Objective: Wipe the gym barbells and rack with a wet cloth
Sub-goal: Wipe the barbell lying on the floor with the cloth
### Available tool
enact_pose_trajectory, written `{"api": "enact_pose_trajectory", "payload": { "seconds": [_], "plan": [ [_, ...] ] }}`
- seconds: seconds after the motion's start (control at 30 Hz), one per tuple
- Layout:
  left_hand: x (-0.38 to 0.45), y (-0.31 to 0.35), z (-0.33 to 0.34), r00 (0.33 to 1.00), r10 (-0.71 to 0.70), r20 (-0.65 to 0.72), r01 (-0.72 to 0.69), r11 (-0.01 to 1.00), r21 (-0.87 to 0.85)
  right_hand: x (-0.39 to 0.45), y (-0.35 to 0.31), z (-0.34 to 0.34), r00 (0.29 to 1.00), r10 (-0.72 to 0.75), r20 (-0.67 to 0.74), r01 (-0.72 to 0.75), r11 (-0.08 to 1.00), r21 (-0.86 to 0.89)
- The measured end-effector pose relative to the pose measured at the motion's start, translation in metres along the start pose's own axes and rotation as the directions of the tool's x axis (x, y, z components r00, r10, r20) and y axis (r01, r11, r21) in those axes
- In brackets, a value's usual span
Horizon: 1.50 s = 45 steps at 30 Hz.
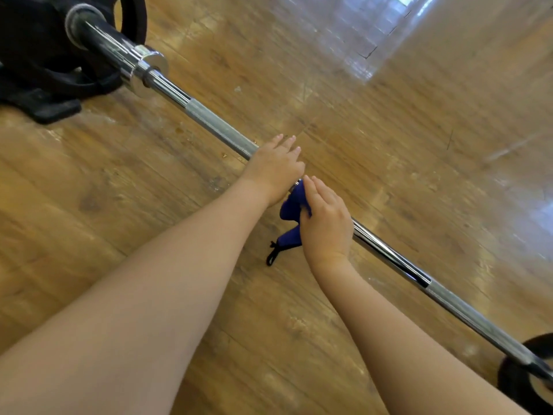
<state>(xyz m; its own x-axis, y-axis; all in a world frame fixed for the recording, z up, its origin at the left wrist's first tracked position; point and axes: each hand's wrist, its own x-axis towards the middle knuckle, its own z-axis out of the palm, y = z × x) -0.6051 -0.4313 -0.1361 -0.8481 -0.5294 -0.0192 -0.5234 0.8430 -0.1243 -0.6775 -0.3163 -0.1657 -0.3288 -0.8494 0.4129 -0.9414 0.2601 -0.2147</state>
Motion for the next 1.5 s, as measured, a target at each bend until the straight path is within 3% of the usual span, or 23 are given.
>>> {"api": "enact_pose_trajectory", "payload": {
  "seconds": [0.17, 0.3, 0.43, 0.63, 0.77, 0.9, 1.07, 1.17, 1.3, 1.43, 1.5],
  "plan": [
    [0.008, 0.0, -0.006, 0.993, 0.042, 0.111, -0.046, 0.998, 0.036, -0.026, 0.029, -0.018, 0.993, 0.104, -0.051, -0.104, 0.995, -0.006],
    [0.008, -0.001, -0.005, 0.991, 0.045, 0.123, -0.053, 0.997, 0.059, -0.012, 0.006, -0.008, 0.983, 0.154, -0.103, -0.16, 0.986, -0.047],
    [0.006, -0.001, -0.002, 0.998, 0.025, 0.054, -0.027, 0.999, 0.032, 0.015, -0.018, 0.008, 0.996, 0.074, -0.048, -0.076, 0.995, -0.059],
    [0.001, -0.001, 0.002, 0.999, 0.011, -0.034, -0.011, 1.0, 0.016, -0.018, 0.012, -0.002, 0.995, -0.096, -0.027, 0.091, 0.988, -0.126],
    [-0.006, -0.004, 0.006, 0.998, 0.019, -0.063, -0.017, 1.0, 0.025, -0.031, 0.026, -0.009, 0.997, -0.053, -0.05, 0.046, 0.99, -0.134],
    [-0.014, -0.008, 0.01, 0.995, 0.046, -0.091, -0.04, 0.997, 0.073, -0.012, -0.001, 0.003, 0.997, 0.05, -0.051, -0.055, 0.993, -0.108],
    [-0.007, -0.01, 0.012, 0.99, 0.027, -0.135, -0.024, 0.999, 0.024, 0.011, -0.022, 0.013, 1.0, 0.003, -0.007, -0.003, 0.999, -0.047],
    [-0.005, -0.013, 0.012, 0.993, 0.043, -0.11, -0.039, 0.999, 0.032, -0.007, 0.004, -0.002, 0.998, -0.051, 0.026, 0.053, 0.992, -0.11],
    [0.001, -0.014, 0.004, 0.997, 0.072, -0.012, -0.071, 0.995, 0.069, -0.032, 0.043, -0.027, 1.0, -0.023, 0.003, 0.023, 0.984, -0.176],
    [0.006, -0.016, -0.002, 0.991, 0.082, 0.104, -0.087, 0.995, 0.053, -0.026, 0.03, -0.021, 0.998, 0.05, -0.033, -0.055, 0.983, -0.177],
    [0.006, -0.015, -0.003, 0.99, 0.077, 0.116, -0.085, 0.994, 0.065, -0.01, 0.012, -0.007, 1.0, 0.008, -0.026, -0.012, 0.987, -0.157]
  ]
}}
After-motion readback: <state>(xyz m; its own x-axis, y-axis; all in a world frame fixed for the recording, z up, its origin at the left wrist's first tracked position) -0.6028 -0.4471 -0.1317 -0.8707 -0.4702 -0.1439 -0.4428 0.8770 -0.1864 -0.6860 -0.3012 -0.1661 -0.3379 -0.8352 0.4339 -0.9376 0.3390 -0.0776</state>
